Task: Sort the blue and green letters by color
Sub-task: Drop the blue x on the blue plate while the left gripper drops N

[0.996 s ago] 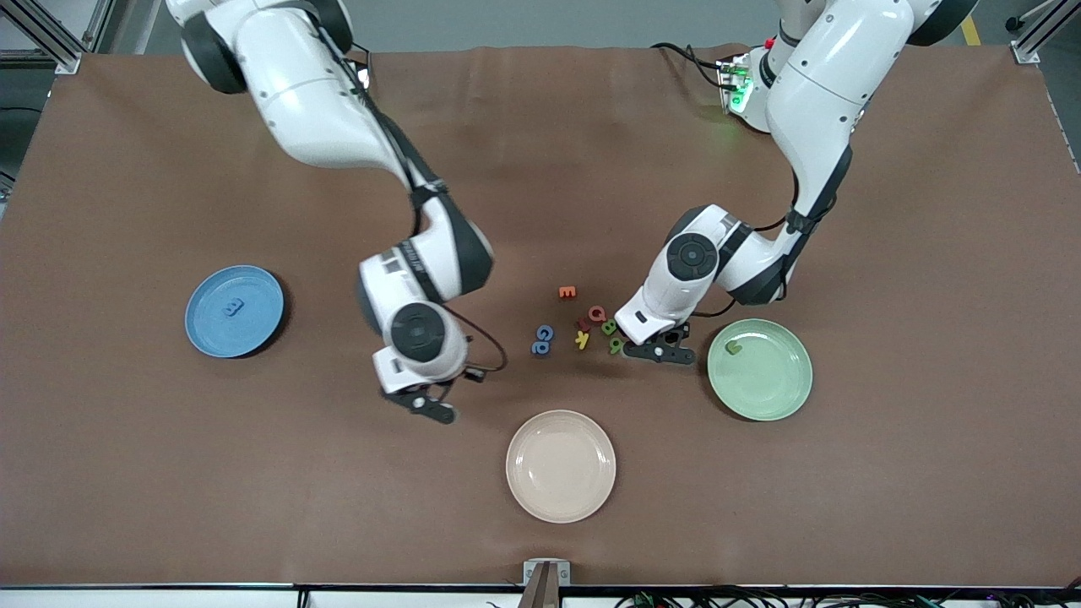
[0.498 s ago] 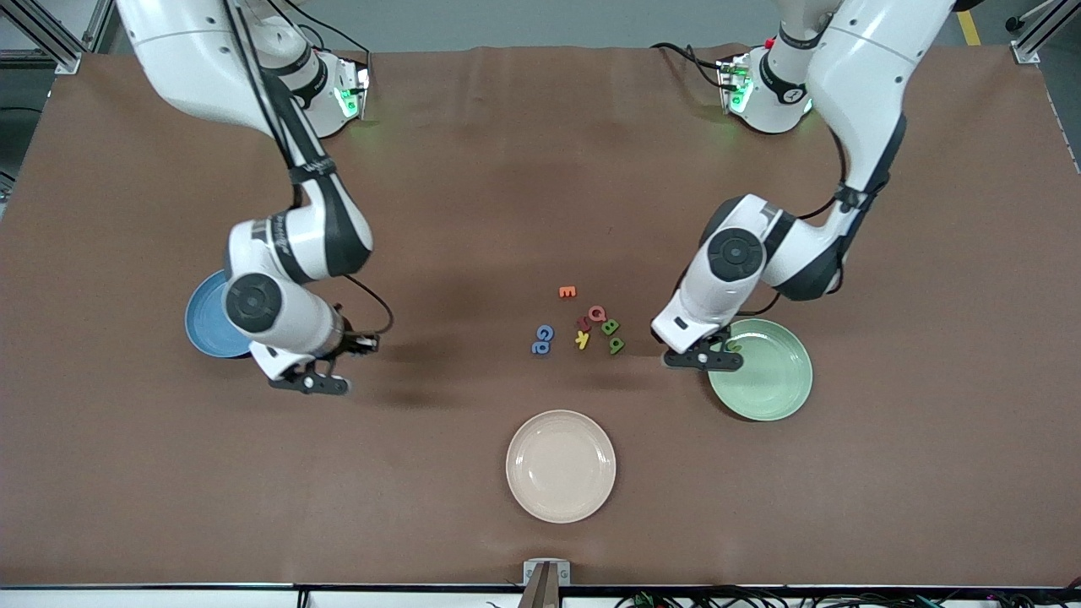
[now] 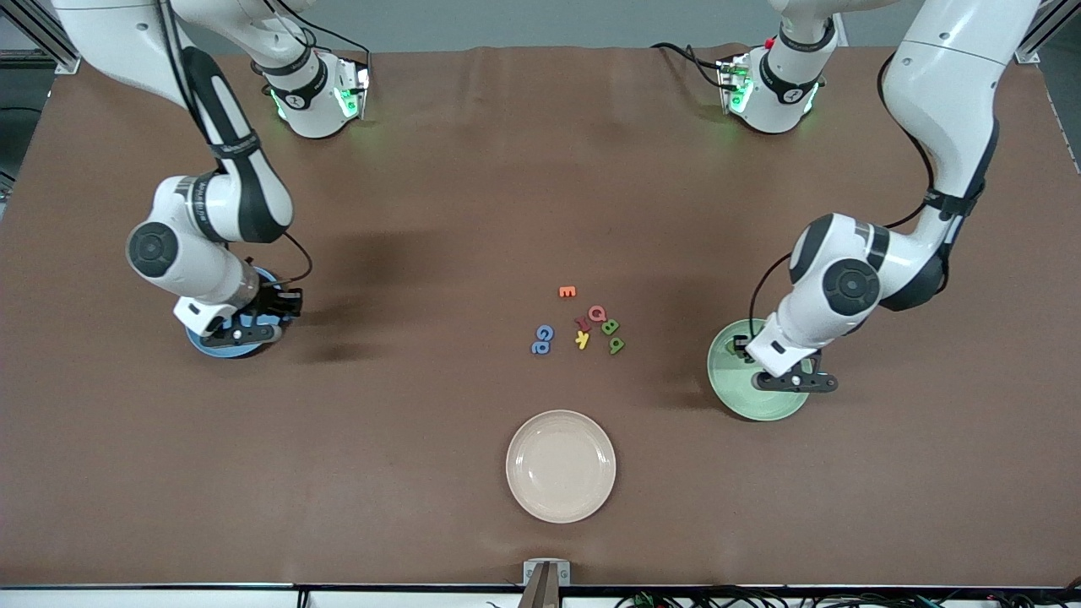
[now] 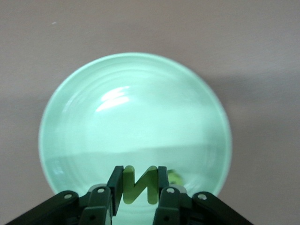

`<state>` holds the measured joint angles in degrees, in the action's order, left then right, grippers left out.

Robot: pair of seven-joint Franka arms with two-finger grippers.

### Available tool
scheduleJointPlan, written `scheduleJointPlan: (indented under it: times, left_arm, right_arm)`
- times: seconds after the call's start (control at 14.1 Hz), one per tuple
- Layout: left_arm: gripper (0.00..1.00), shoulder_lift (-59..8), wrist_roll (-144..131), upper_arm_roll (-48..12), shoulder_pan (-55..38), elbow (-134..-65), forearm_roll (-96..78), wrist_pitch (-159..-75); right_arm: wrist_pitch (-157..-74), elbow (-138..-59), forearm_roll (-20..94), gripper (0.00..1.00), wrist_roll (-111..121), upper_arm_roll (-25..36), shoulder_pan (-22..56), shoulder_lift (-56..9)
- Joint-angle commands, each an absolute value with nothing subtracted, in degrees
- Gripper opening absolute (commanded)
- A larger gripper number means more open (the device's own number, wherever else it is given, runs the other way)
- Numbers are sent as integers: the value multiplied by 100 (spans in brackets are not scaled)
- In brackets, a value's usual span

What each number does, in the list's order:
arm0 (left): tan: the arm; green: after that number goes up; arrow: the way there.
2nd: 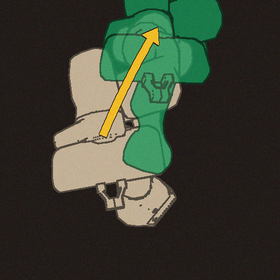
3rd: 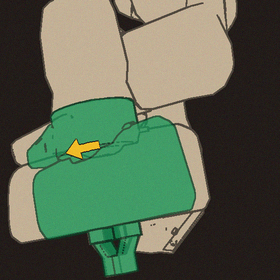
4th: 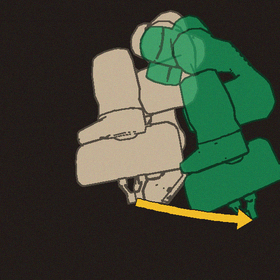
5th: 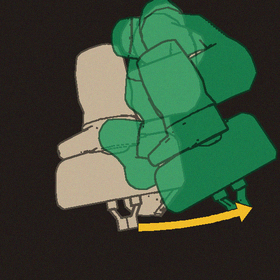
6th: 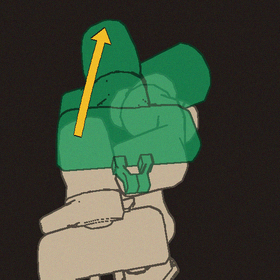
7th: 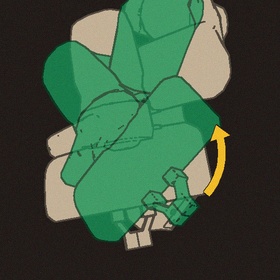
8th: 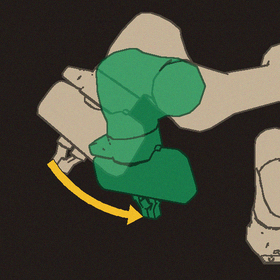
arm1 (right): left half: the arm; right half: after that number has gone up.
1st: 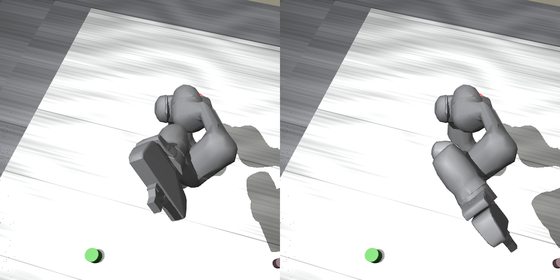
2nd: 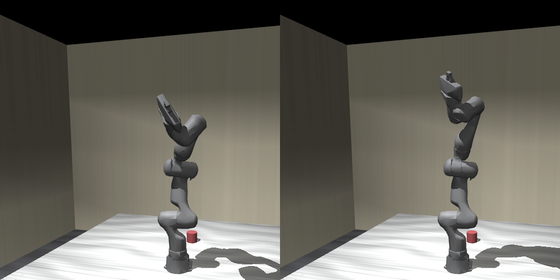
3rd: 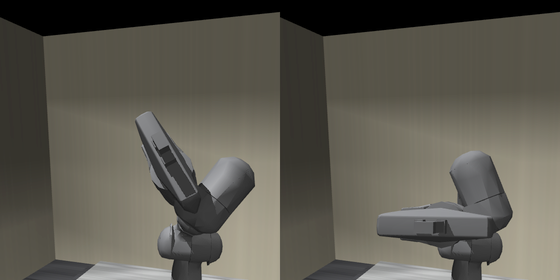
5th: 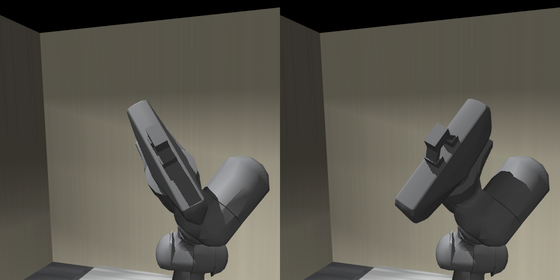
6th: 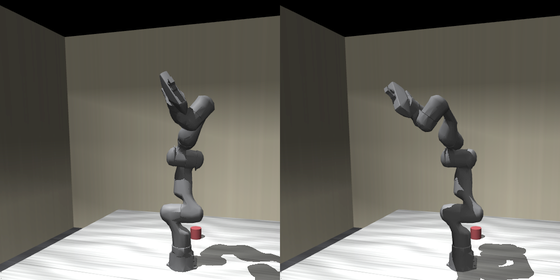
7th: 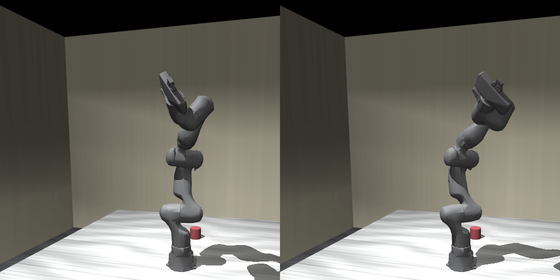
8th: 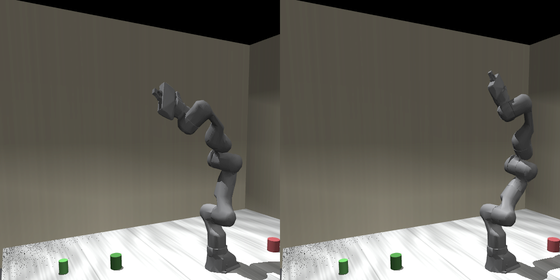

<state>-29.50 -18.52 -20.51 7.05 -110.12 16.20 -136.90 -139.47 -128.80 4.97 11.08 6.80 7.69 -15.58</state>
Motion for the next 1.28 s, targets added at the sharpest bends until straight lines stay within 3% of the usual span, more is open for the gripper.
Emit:
scheduleJointPlan:
  times: [0.0, 0.07, 0.21, 0.28, 0.36, 0.5, 0.64, 0.71, 1.0, 1.21]
  left_arm:
    - [15, -2874, -1627, -2153, 879, -11232, 1670, -13676]
    - [16, -2891, -1617, -2153, 888, -11241, 1670, -13676]
    - [18, -2900, -1591, -2153, 888, -11294, 1670, -13676]
    - [20, -2909, -1591, -2153, 888, -11311, 1670, -13684]
    - [27, -2909, -1591, -2153, 896, -11312, 1679, -13685]
    - [70, -2909, -1582, -2153, 931, -11303, 1679, -13685]
    - [93, -2900, -1591, -2162, 940, -11285, 1679, -13685]
    - [99, -2892, -1591, -2171, 923, -11259, 1679, -13685]
    - [100, -2874, -2089, -2600, 879, -11171, 1652, -13676]
    - [100, -2944, -3476, -2874, 669, -10987, 1670, -13676]
  right_arm:
    - [-14229, -13210, 422, 1, 1878, 562, 213, -1371]
    - [-14256, -13210, 413, 4, 2133, 562, 54, -1388]
    - [-14256, -13192, 413, 55, 2337, 562, -114, -1406]
    - [-14256, -13192, 413, 88, 2338, 562, -114, -1415]
    - [-14238, -13192, 413, 100, 2338, 562, -114, -1415]
    - [-14195, -13192, 422, 100, 2259, 562, -97, -1415]
    - [-14159, -13166, 422, 100, 1979, 536, -9, -1415]
    - [-14159, -13149, 422, 100, 1656, 527, 191, -1415]
    - [-14124, -12711, 431, 100, -372, 527, 1368, -1467]
    - [-13292, -11536, 448, 100, -1963, 527, 2264, -2001]
